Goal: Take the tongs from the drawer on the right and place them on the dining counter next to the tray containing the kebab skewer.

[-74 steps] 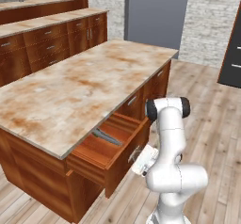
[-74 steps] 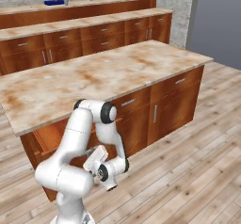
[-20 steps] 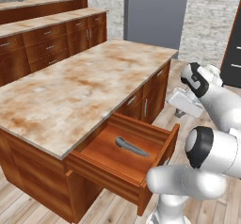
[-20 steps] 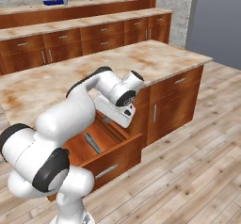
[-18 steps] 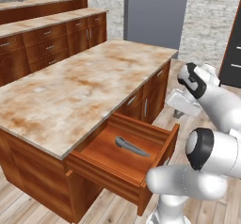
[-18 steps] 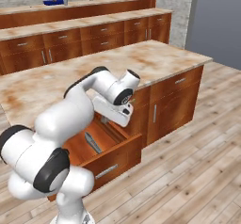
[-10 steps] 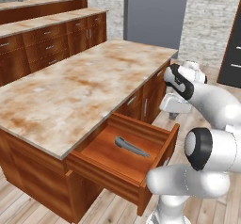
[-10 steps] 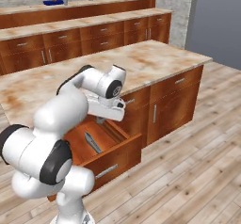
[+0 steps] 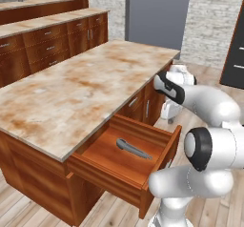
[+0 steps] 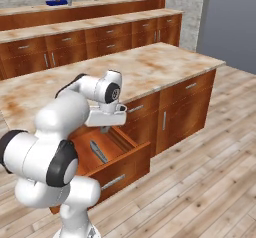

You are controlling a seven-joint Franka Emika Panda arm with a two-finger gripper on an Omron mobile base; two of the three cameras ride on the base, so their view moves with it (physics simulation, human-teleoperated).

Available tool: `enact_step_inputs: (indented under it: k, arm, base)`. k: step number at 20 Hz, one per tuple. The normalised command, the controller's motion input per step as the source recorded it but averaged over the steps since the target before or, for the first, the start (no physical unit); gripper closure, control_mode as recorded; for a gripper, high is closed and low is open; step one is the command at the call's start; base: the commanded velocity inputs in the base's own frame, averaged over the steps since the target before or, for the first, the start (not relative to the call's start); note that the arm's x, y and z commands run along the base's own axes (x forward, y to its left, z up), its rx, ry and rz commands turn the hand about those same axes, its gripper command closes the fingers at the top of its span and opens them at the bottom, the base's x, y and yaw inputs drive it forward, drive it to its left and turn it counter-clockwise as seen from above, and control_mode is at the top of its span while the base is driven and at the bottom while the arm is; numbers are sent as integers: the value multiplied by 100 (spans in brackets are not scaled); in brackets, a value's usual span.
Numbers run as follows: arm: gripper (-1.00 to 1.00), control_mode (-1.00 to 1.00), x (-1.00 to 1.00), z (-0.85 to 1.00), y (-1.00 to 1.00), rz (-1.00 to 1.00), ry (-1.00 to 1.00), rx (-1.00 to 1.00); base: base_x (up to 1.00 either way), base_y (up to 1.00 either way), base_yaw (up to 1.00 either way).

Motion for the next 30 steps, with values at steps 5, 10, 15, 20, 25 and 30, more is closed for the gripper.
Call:
enact_step_inputs:
  k: [5,10,15,20,25,30]
  arm:
    - [100,-100,4,-22,26,3,-9,0]
    - [100,-100,5,-30,29,0,-14,-7]
    - [100,-100,16,-35,27,-7,-11,-9]
    - [-100,-100,29,-41,26,-14,-6,-7]
    - [-100,-100,29,-27,8,-15,-2,-1]
    - [-100,-100,16,-14,0,-7,-5,0]
  base:
    - [0,0,0]
    - [0,0,0]
    - [0,0,0]
    - [0,0,0]
    - [0,0,0]
    - [0,0,0]
